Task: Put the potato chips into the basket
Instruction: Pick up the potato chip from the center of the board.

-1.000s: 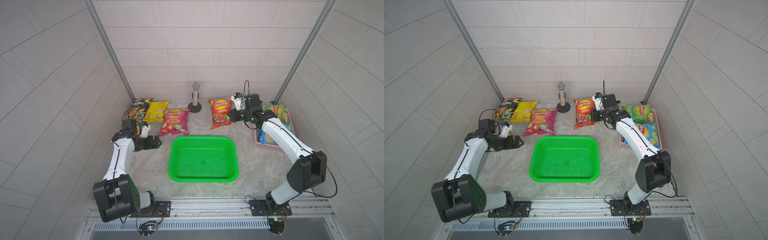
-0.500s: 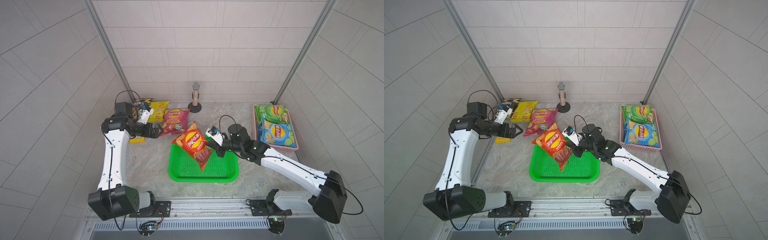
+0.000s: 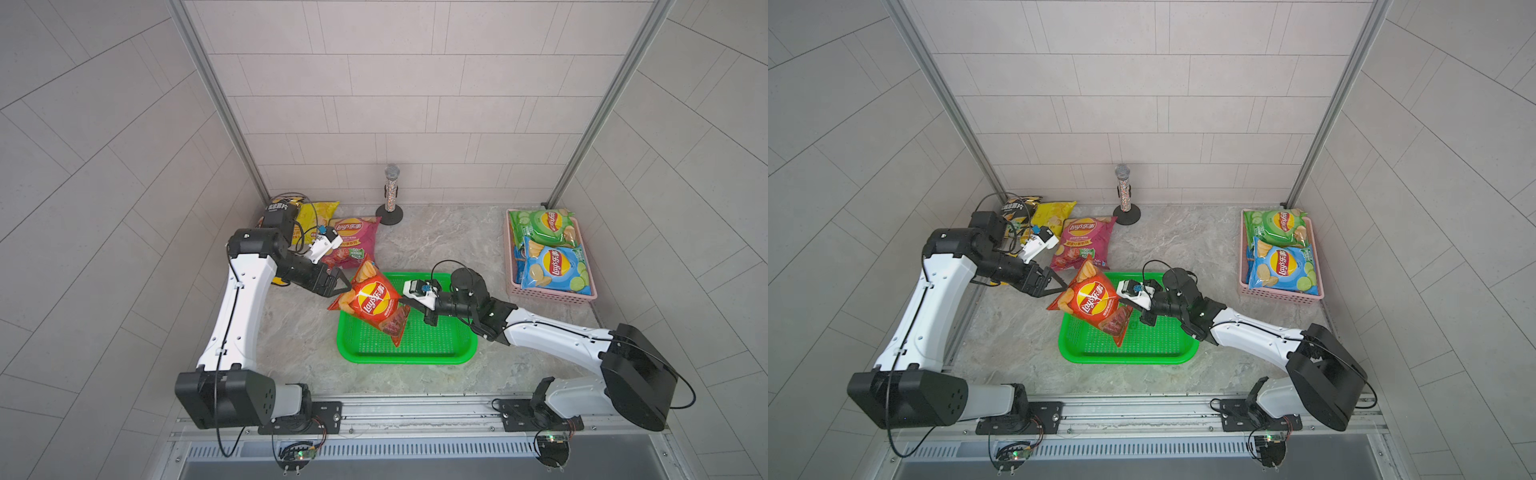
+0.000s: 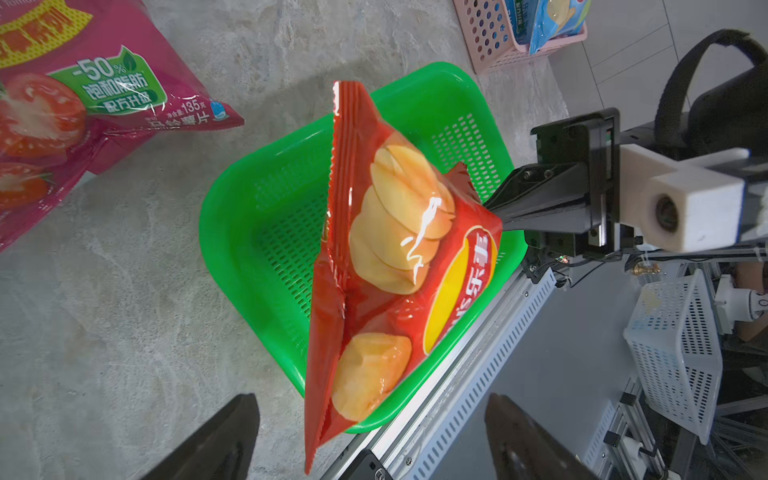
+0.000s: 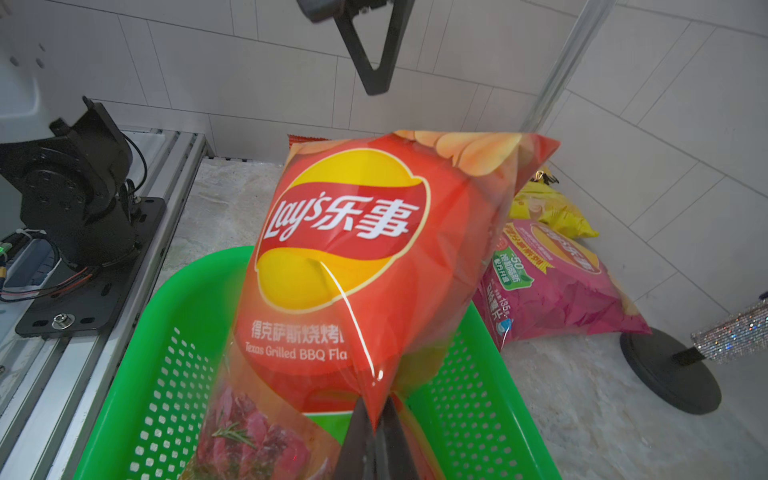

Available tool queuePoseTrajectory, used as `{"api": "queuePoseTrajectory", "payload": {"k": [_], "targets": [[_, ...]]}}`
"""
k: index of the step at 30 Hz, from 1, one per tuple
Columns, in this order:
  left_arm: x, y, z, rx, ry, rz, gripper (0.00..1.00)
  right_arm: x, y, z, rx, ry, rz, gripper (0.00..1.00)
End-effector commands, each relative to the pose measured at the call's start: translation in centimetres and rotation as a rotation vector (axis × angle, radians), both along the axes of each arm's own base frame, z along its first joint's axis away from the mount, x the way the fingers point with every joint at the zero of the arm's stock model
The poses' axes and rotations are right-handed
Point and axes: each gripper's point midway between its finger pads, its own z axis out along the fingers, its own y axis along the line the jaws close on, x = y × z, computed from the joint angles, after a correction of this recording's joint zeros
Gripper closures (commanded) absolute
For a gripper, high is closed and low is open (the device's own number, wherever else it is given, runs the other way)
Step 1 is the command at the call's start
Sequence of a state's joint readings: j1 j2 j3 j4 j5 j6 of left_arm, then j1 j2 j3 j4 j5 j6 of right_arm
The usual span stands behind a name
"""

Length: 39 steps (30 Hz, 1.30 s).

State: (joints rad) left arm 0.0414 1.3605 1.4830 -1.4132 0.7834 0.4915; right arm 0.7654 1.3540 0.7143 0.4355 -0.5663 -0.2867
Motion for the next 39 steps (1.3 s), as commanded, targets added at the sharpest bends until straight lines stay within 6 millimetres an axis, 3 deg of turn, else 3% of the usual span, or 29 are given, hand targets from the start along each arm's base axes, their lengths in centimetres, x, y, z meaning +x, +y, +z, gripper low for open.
{"api": "queuePoseTrajectory", "payload": {"k": [1, 9, 13, 23, 27, 33, 34, 37, 39], "targets": [[-0.9, -0.3, -0.6, -0.012, 0.037, -0.036, 0.08, -0.8, 0.6, 3.2, 0.1, -0.122, 0.064, 1.0], [-3.0, -0.7, -1.5, -0.028, 0.027, -0.183, 0.1, -1.6, 0.6, 3.8, 0.144, -0.108, 0.093, 1.0], [-4.0, -1.1, -1.3, -0.066, 0.048, -0.231, 0.19, -1.6, 0.6, 3.8, 0.145, -0.108, 0.092, 1.0], [-4.6, -1.9, -1.1, -0.137, 0.106, -0.268, 0.59, -0.8, 0.7, 3.3, 0.151, -0.115, 0.061, 1.0], [-4.6, -1.7, -1.3, -0.125, 0.105, -0.263, 0.81, -0.5, 0.9, 3.2, 0.156, -0.118, 0.05, 1.0], [-4.4, -1.4, -1.4, -0.094, 0.1, -0.232, 1.0, 1.1, 0.8, 2.7, 0.169, -0.081, -0.03, 1.0], [-4.4, -1.3, -1.4, -0.088, 0.1, -0.223, 1.0, 1.4, 0.8, 2.5, 0.173, -0.064, -0.046, 0.98], [-4.5, -1.3, -1.4, -0.085, 0.095, -0.201, 1.0, 2.1, 0.7, 1.8, 0.169, -0.027, -0.087, 0.66], [-4.3, -1.2, -1.6, -0.071, 0.093, -0.165, 1.0, 2.6, 0.4, 1.3, 0.16, -0.007, -0.122, 0.51]]}}
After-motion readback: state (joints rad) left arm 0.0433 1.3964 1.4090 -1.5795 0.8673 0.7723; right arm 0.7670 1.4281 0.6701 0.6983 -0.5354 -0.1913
